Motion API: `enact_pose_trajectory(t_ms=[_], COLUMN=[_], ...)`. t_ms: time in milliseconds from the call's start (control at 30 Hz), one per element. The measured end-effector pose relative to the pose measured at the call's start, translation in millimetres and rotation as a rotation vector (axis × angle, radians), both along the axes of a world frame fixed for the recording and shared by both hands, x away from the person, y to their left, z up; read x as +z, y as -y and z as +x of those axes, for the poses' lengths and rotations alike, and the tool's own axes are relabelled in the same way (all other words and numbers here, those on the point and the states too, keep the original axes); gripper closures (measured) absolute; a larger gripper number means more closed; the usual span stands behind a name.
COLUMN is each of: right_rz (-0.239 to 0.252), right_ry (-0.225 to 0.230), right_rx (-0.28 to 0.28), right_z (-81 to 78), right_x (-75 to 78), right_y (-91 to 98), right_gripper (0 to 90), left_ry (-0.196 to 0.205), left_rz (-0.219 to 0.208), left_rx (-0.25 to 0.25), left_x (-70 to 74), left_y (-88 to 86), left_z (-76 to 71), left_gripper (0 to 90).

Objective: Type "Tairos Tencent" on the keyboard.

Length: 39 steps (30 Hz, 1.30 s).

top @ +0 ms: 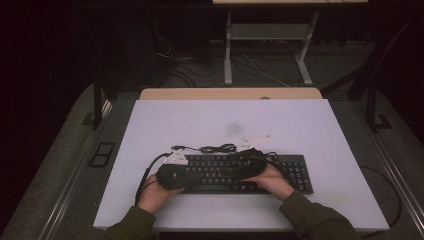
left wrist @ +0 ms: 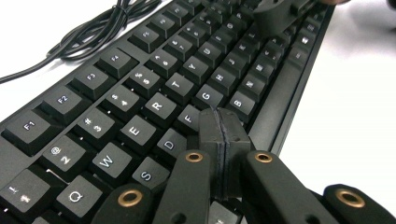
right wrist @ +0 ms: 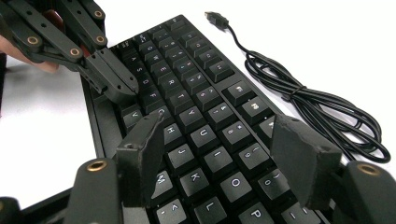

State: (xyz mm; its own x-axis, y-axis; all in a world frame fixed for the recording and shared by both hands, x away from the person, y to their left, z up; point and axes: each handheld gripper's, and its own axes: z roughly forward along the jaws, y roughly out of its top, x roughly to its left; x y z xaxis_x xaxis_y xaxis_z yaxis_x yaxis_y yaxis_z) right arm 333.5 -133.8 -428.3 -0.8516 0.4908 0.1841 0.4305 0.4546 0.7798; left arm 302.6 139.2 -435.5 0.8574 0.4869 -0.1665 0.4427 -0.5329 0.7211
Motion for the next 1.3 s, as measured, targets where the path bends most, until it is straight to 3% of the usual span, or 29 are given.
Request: enact_pose_trajectory(t_ms=[1300], right_rz=[0.002], right_ry=[-0.003], right_rx=[0.001], right_z=[-0.5], right_x=[-0.5], right_y=[-0.9], right_gripper=[31.4], left_ry=[0.016], left_rz=[-0.032], left_rx=[0.013], left_x=[8.9], left_y=[-3.8], left_z=[2.8], left_gripper=[88.9])
